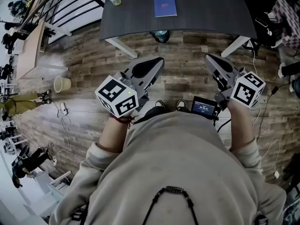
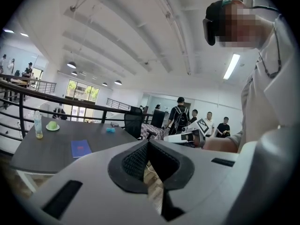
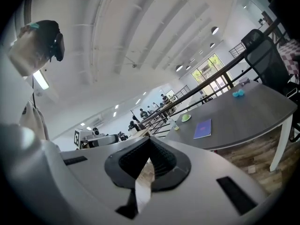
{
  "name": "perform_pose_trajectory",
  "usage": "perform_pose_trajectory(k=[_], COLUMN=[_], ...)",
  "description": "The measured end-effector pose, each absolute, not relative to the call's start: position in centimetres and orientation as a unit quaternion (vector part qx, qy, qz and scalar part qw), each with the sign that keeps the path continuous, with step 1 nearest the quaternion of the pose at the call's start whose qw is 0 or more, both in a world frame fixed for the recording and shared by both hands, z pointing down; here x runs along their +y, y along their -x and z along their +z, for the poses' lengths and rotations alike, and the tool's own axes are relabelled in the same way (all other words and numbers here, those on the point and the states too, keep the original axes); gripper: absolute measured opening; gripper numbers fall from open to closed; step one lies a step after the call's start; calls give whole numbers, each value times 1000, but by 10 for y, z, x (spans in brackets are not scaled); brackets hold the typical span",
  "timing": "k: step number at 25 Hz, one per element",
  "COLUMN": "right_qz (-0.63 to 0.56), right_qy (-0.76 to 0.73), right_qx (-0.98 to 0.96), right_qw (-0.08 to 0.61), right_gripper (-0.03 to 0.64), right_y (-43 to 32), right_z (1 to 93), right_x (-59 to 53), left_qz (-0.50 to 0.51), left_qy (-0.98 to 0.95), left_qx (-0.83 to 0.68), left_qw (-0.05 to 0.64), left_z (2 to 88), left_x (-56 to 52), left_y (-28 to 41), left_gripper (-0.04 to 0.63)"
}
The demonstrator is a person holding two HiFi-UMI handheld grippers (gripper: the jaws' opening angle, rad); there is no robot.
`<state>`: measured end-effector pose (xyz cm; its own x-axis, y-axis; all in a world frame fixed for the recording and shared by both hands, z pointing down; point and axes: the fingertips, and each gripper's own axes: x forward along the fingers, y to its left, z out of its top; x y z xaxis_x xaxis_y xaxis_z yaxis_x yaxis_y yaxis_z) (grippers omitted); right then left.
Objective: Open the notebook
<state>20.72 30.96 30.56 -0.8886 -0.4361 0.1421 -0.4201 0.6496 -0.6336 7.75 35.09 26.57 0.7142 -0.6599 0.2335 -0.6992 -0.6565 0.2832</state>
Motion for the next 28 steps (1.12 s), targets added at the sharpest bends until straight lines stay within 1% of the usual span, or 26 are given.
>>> perform_pose_trajectory(k=[4, 10, 18, 24, 28], right_qz=[-351, -334, -337, -350, -351], right_qy=[231, 229, 265, 300, 324], right_qx=[907, 914, 903, 887, 877], right_qw=[19, 9, 21, 35, 48], right_gripper=[15, 15, 15, 15, 15], right_y=[-208, -204, -209, -224, -226], right_z=[311, 299, 302, 303, 302], right_x=[311, 308, 303, 294, 275], left_qz=[57, 31, 20, 26, 27], left_qy=[-904, -906, -925, -939, -942], left_qx=[-383, -391, -348, -306, -299], left_qw=[182, 163, 148, 152, 147], left_z=[272, 256, 250, 255, 257], left_x=[353, 338, 308, 296, 279], left_y=[-74, -71, -76, -86, -75], left_gripper=[7, 6, 6, 6, 7])
